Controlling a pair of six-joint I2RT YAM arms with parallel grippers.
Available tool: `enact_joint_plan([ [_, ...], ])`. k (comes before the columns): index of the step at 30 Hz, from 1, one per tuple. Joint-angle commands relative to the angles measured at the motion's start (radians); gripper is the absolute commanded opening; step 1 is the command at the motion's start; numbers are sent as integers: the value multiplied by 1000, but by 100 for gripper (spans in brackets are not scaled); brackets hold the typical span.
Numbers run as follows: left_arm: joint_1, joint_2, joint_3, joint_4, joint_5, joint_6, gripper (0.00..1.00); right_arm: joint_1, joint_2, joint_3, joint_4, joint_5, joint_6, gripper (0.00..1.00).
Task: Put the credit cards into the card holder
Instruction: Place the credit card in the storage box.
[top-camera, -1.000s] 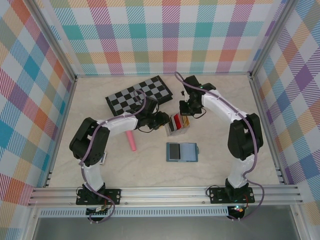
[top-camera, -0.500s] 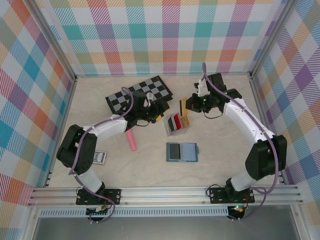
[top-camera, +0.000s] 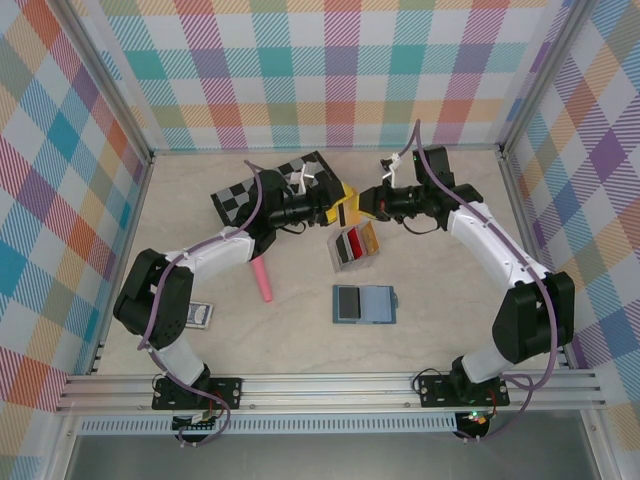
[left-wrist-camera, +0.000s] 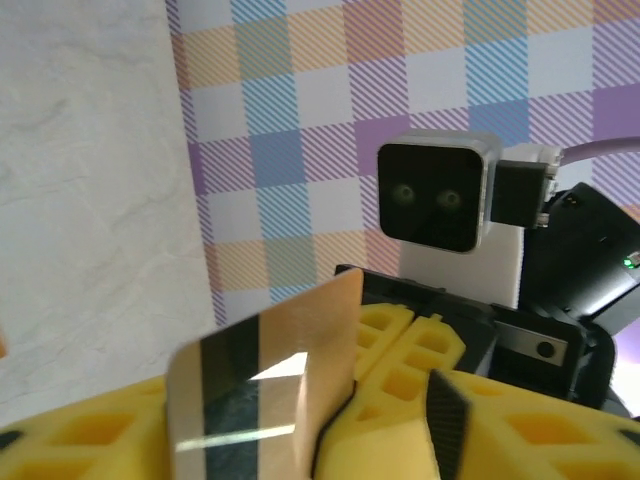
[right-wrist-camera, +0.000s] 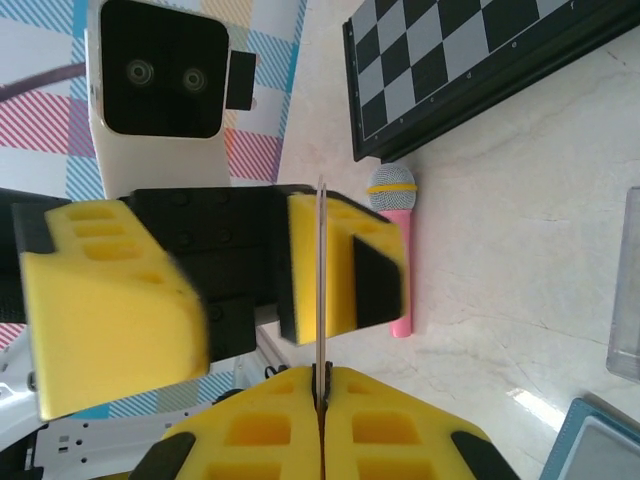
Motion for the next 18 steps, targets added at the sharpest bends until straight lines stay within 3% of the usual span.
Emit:
enact_joint_plan([
  [1, -2, -30, 13, 80, 29, -23, 48, -25, 22, -24, 44, -23, 30, 7],
  [7, -2, -49, 16, 42, 12, 1, 33, -46, 23, -46, 69, -27, 59, 8],
  [12, -2, -37, 19, 67, 6, -21, 12, -46, 24, -50, 103, -80, 74, 17],
  [15, -3, -24, 17, 112, 6, -58, 9, -45, 29, -52, 116, -120, 74, 26],
  [18, -5, -10, 14, 143, 6, -88, 9, -45, 37, -52, 126, -152, 70, 28],
])
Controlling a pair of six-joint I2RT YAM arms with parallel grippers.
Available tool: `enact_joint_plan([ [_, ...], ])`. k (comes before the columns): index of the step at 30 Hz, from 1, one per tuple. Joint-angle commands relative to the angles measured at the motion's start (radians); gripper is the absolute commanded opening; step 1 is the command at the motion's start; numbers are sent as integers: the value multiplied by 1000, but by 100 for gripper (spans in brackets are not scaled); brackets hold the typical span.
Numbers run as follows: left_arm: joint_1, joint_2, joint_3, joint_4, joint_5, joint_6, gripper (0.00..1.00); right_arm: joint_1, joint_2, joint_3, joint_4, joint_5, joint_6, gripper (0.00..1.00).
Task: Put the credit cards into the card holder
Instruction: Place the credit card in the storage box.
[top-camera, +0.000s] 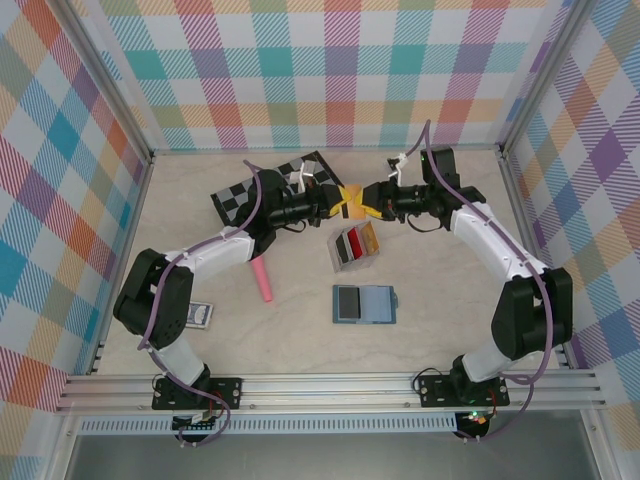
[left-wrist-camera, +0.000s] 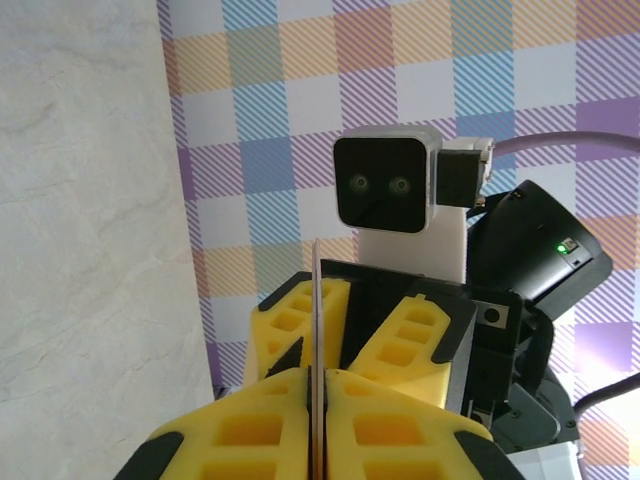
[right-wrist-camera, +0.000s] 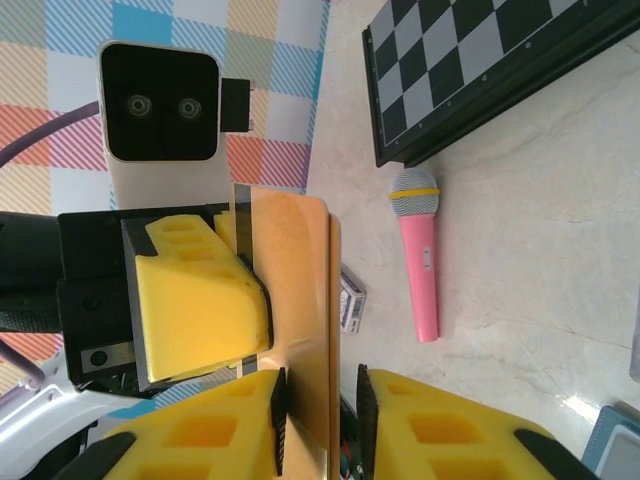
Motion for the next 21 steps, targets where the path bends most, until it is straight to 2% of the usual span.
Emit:
enact_joint_plan([
  [1, -6, -6, 14, 118, 18, -47, 9, -2, 20, -12, 39, -70, -1, 29],
  [5, -9, -4, 8, 137, 13, -62, 11, -1, 34, -12, 63, -132, 10, 31],
  [9, -11, -4, 8, 141, 17, -67, 14, -1, 37, -12, 58, -129, 5, 29],
  [11, -11, -4, 3, 156, 15, -77, 17, -1, 33, 1, 8, -78, -20, 22],
  [15, -11, -9, 4, 165, 18, -83, 21, -7, 19, 6, -62, 57, -27, 18],
  [17, -11, -10, 6, 167, 24, -82, 22, -11, 14, 0, -70, 106, -11, 18],
  [21, -11, -15, 3, 171, 25, -82, 22, -23, 7, -18, -45, 118, 22, 22],
])
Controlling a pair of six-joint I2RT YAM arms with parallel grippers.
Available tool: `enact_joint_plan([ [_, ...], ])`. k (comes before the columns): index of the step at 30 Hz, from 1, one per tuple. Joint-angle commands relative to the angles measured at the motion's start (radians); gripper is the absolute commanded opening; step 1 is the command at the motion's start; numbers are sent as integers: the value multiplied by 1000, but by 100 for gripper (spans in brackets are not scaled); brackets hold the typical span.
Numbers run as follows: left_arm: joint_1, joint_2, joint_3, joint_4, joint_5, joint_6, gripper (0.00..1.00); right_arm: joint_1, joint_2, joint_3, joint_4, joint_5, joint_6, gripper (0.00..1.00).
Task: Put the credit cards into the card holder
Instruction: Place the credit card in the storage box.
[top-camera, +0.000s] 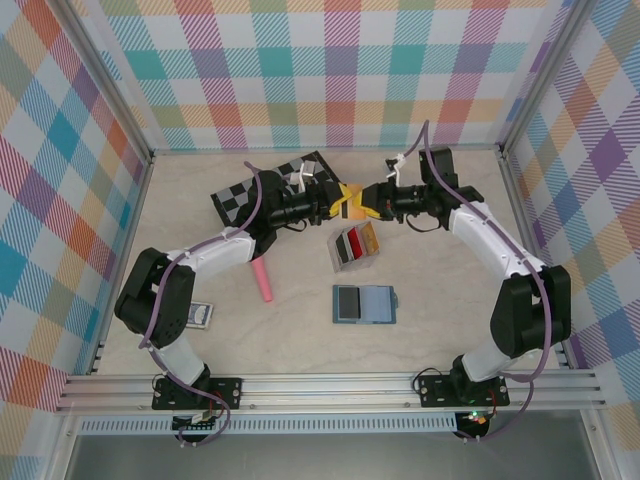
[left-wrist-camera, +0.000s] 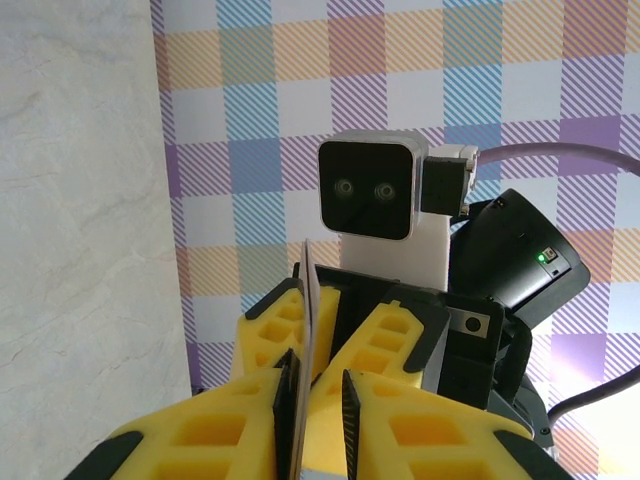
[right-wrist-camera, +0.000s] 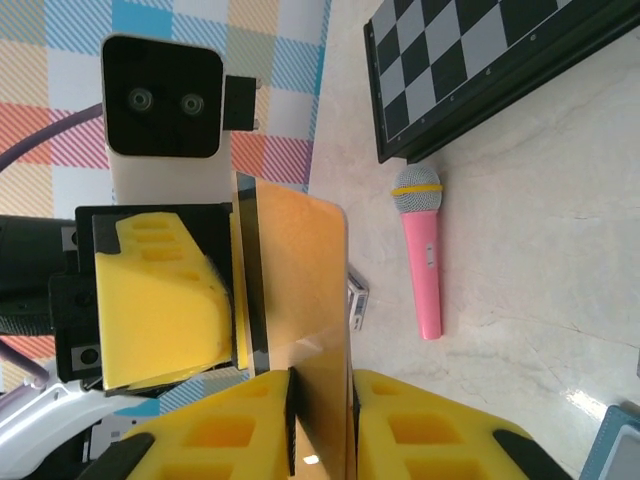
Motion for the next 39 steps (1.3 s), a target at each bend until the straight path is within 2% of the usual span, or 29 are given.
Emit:
enact_joint_plan([
  [1, -7, -22, 9, 134, 30, -16, 22, -20, -3, -18, -42, 107, 20, 23],
  [12, -7, -10, 6, 139, 32, -16, 22, -20, -16, -15, -25, 98, 38, 22],
  [28, -6, -11, -6, 130, 11, -9, 21, -22, -35, -31, -53, 190, 58, 20],
  [34, -4, -13, -13, 109, -9, -1, 18, -22, -46, -43, -48, 207, 68, 17],
  [39, 0, -16, -14, 87, -11, 11, 17, -22, -58, -48, -57, 238, 62, 10],
])
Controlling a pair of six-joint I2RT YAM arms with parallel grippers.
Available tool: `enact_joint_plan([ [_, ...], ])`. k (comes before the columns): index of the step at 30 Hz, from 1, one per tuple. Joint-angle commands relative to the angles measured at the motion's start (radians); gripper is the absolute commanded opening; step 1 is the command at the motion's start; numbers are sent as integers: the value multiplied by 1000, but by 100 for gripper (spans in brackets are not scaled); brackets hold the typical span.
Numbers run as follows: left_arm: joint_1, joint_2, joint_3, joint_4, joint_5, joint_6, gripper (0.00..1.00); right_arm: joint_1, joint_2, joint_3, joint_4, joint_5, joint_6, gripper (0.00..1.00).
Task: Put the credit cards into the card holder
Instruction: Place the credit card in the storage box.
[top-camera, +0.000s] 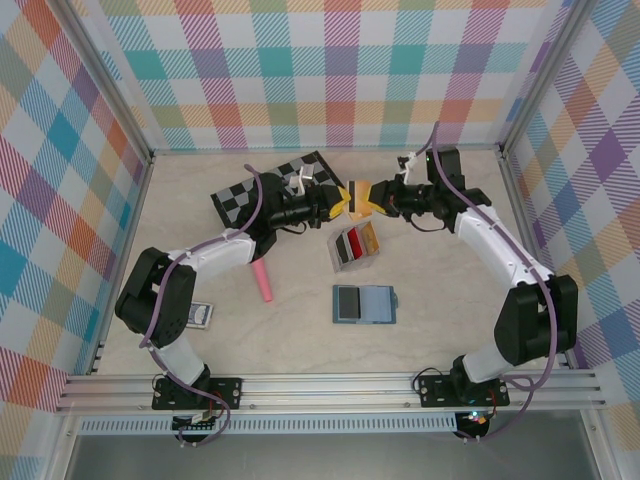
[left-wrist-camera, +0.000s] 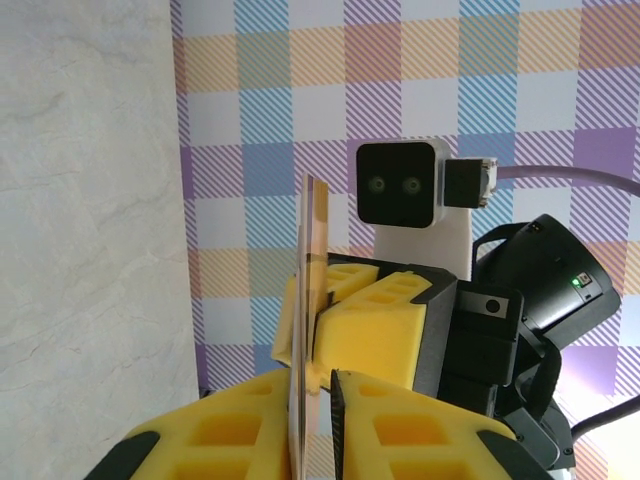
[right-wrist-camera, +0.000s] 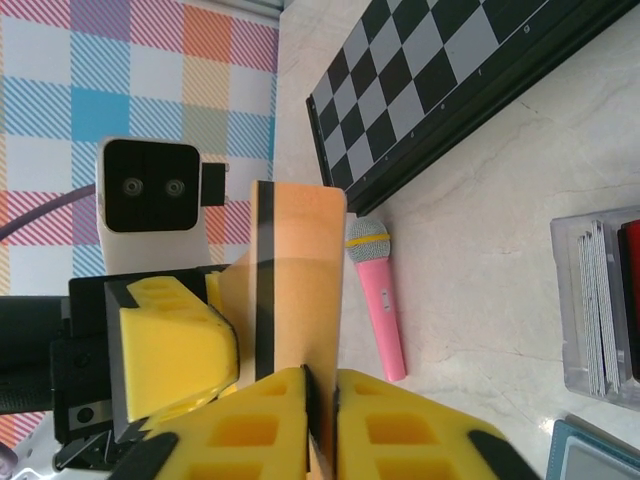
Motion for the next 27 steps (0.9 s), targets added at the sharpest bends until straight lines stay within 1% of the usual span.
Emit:
enact_joint_plan([
  [1, 2, -21, 6, 89, 6, 12, 17, -8, -9, -32, -56, 84, -4, 9],
  [6, 7, -26, -5, 79, -1, 18, 17, -15, -12, -34, -67, 102, -7, 7],
  [10, 13, -37, -15, 39, -14, 33, 13, -22, -28, -35, -91, 152, -16, 7],
  [12, 18, -50, -22, -24, -35, 59, 10, -24, -42, -33, -99, 181, -33, 7],
  [15, 22, -81, -29, -186, -95, 126, 1, -25, -38, -8, -145, 218, -83, 7],
  [17, 23, -94, -25, -289, -125, 164, 0, -25, -23, 3, -176, 239, -120, 7],
  [19, 27, -99, -30, -326, -141, 166, 0, -18, -3, 12, -207, 269, -174, 8],
  [21, 28, -96, -7, -440, -158, 202, 0, 14, 39, 59, -284, 316, -267, 8],
  [23, 27, -92, 28, -585, -175, 279, 0, 65, 98, 124, -380, 414, -367, 8],
  [27, 25, -107, 54, -740, -198, 396, 0, 158, 188, 191, -468, 623, -484, 7],
])
